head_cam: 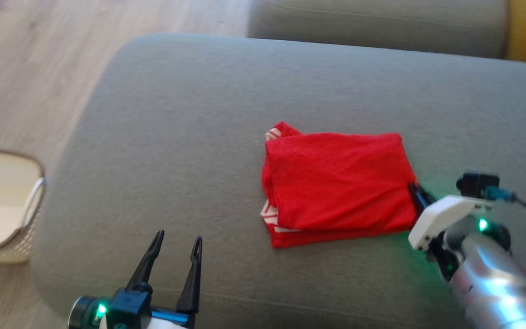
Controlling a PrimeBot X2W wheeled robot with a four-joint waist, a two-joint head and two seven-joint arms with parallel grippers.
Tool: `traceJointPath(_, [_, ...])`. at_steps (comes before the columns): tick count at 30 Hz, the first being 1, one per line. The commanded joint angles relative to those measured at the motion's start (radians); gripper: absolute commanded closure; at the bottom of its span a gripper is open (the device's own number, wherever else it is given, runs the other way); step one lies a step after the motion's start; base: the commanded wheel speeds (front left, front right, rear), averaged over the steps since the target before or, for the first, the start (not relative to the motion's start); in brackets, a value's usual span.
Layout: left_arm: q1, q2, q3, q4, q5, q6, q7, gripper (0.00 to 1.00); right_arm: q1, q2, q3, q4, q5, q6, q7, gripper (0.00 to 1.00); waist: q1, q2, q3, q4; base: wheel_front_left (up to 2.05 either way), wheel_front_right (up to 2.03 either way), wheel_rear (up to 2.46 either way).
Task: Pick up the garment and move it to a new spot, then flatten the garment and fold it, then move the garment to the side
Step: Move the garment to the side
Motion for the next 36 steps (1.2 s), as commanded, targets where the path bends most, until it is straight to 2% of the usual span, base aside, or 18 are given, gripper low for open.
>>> traceJointPath(1, [-0.034, -0.013, 0.036, -0.040, -0.002, 0.005, -0.012, 0.00, -0.065, -0.028, 0.037, -0.035, -0.030, 0.000, -0.025, 1.00, 0.0000, 0.0000, 0.001, -0.076, 0.00, 0.00, 0.00])
traceJointPath(7, [-0.047, -0.015, 0.031, -0.046, -0.002, 0.003, -0.012, 0.00, -0.161, -0.081, 0.049, -0.068, -0.086, 0.000, -0.038, 1.00, 0.0000, 0.0000, 0.012, -0.212, 0.00, 0.00, 0.00])
traceJointPath(11, [-0.066, -0.015, 0.035, -0.051, 0.001, 0.002, -0.012, 0.00, -0.228, -0.139, 0.034, -0.073, -0.134, 0.000, -0.031, 1.00, 0.0000, 0.0000, 0.023, -0.280, 0.00, 0.00, 0.00])
traceJointPath(20, [-0.078, -0.016, 0.042, -0.051, 0.003, -0.002, -0.012, 0.00, -0.315, -0.245, -0.084, -0.060, -0.231, 0.000, -0.016, 1.00, 0.0000, 0.0000, 0.052, -0.363, 0.00, 0.00, 0.00])
traceJointPath(28, [-0.100, -0.011, 0.048, -0.053, 0.011, -0.011, -0.012, 0.00, -0.332, -0.318, -0.246, -0.065, -0.369, 0.000, -0.026, 1.00, 0.0000, 0.0000, 0.078, -0.377, 0.00, 0.00, 0.00])
traceJointPath(29, [-0.101, -0.010, 0.049, -0.051, 0.011, -0.012, -0.012, 0.00, -0.323, -0.320, -0.280, -0.061, -0.394, 0.000, -0.026, 0.81, 0.0000, 0.0000, 0.078, -0.376, 0.00, 0.00, 0.00])
traceJointPath(30, [-0.103, -0.011, 0.049, -0.048, 0.009, -0.013, -0.012, 0.00, -0.312, -0.316, -0.314, -0.062, -0.419, 0.000, -0.028, 0.00, 0.0000, 0.0000, 0.078, -0.373, 0.00, 0.00, 0.00])
traceJointPath(33, [-0.105, -0.013, 0.052, -0.041, -0.009, -0.009, -0.012, 0.00, -0.268, -0.283, -0.403, -0.088, -0.500, 0.000, -0.038, 0.00, 0.0000, 0.0000, 0.067, -0.356, 0.00, 0.00, 0.00])
traceJointPath(36, [-0.100, -0.016, 0.065, -0.039, -0.036, 0.008, -0.012, 0.00, -0.213, -0.209, -0.462, -0.163, -0.578, 0.000, -0.050, 0.00, 0.0000, 0.0000, 0.048, -0.338, 0.00, 0.00, 0.00])
